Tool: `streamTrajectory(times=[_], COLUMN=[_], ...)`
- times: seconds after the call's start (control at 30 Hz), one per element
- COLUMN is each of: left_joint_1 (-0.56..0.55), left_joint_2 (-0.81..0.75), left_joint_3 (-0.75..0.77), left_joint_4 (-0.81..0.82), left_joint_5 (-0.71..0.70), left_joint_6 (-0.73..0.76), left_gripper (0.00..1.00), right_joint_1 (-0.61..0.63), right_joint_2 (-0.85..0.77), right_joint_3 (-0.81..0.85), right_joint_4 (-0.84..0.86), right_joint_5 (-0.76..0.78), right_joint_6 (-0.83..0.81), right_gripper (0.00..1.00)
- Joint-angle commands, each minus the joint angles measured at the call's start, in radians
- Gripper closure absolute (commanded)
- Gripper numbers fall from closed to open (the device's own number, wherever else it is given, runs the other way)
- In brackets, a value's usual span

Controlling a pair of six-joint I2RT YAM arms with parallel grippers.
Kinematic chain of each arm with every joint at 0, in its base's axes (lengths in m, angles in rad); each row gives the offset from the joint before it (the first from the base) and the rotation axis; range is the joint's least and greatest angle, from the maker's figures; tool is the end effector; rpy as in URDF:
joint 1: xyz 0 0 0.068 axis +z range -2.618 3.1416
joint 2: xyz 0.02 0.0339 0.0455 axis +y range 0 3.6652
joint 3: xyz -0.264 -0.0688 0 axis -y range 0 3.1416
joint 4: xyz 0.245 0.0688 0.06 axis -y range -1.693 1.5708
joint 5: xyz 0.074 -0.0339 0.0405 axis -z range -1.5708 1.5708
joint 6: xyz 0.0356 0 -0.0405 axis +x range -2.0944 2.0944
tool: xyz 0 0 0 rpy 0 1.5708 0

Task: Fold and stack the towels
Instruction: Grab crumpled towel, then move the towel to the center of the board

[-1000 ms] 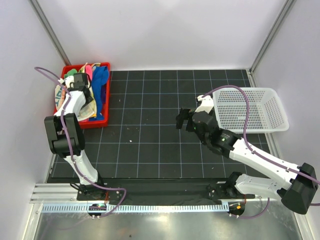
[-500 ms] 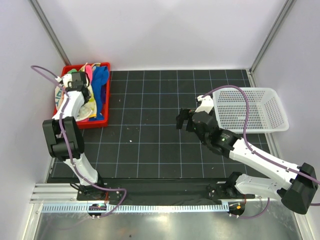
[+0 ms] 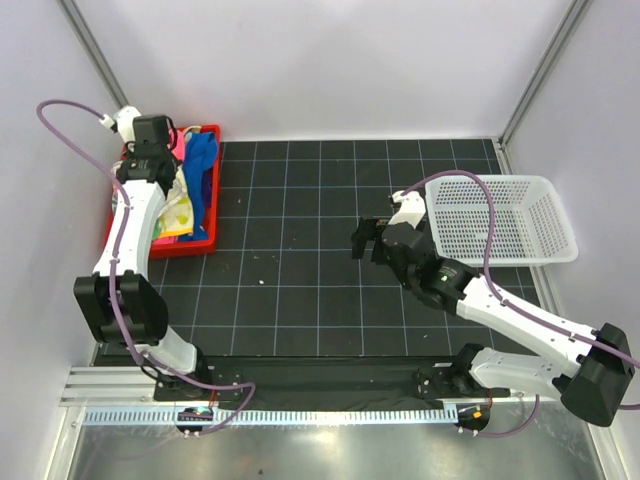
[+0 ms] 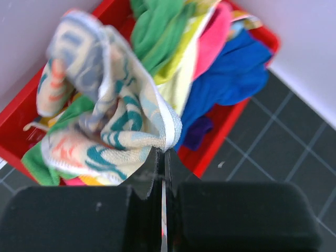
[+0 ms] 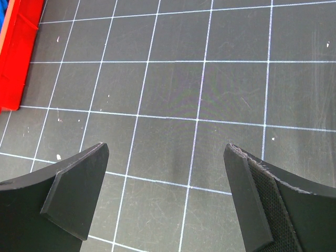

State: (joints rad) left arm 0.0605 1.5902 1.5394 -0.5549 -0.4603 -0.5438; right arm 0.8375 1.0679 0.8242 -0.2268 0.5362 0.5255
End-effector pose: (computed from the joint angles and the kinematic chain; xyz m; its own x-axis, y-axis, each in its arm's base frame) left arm 0.3583 0.0375 0.3646 -0.2697 -0.4807 -0.8344 -0.6523 0.7286 -0.2089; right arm 0.1730 0.1648 0.2965 -0.4300 0.1670 -0.8873 -0.1367 0.9594 0.2468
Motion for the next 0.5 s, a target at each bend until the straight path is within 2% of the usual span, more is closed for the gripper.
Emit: streamTrajectory(times=[0.0, 0.07, 0.17, 0.33, 0.47], left_joint_1=[-0.04, -0.051, -0.123, -0.286, -0.418], left_joint_2=[-0.062, -0.073, -0.087, -0.078, -0.076], left_joint_3=[0.08, 0.112, 0.149, 0.248, 0.26], left_joint_4=[-0.005, -0.005, -0.011, -0.045, -0.066], left_joint_5=[-0.023, -0.021, -0.029, -0.047, -0.04], left_joint_6=[0.035, 0.044, 0.073, 0.116, 0.107], left_gripper=[1.0, 1.0, 1.0, 1.0, 1.0], right_joint_1=[-0.002, -0.002, -0.002, -0.002, -0.002], right_joint_2=[0.007, 0.009, 0.012, 0.015, 0.018], right_joint_3=[0.023, 0.023, 0.023, 0.026, 0.03], right_joint_4=[0.02, 0.02, 0.018, 0.015, 0.0], right_joint_5=[0.019, 0.022, 0.033, 0.056, 0.094], right_joint_6=[-0.005, -0.007, -0.01, -0.016, -0.018], right_gripper=[0.0, 0.0, 0.0, 0.0, 0.0])
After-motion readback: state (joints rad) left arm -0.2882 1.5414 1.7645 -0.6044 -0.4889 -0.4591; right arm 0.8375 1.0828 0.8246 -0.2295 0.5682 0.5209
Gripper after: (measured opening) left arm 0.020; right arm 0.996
